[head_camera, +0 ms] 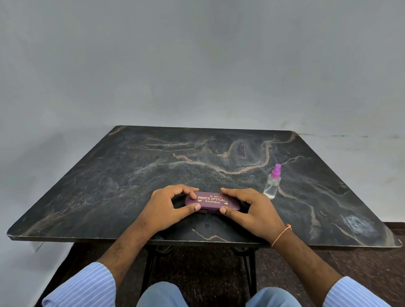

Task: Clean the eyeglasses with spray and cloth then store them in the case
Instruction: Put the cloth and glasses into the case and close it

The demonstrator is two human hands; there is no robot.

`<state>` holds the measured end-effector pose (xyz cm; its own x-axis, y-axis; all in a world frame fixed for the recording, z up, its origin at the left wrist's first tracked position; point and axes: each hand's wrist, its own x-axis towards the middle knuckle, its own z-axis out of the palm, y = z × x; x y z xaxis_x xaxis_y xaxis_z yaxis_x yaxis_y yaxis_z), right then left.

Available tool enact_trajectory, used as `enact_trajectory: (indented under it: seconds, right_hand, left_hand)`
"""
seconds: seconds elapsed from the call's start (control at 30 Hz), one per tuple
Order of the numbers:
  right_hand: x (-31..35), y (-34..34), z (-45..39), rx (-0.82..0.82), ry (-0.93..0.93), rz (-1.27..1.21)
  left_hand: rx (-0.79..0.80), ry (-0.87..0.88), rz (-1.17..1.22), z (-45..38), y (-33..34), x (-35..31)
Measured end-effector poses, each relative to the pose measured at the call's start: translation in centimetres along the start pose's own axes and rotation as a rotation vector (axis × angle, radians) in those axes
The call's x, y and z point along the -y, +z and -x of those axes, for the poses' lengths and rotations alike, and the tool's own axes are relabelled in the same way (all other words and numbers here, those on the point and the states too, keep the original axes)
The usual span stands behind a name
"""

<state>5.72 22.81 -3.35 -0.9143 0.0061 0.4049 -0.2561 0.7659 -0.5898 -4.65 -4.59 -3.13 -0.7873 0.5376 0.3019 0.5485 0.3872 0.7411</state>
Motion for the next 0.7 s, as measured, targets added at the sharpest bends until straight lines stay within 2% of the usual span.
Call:
enact_trajectory:
  seconds: [0.47,0.7]
  right_hand:
    - [-0.6,0.22,-0.29,0.011,0.056,-0.126]
    - [-0.51,0.31,-0.07,0.011,0.033,-0.072]
  left_hand:
    - [0.029,-0.038,0.084,-0.41,-0.01,0.46]
    - [0.045,-0.014,0.042,-0.37,0.12,0.63]
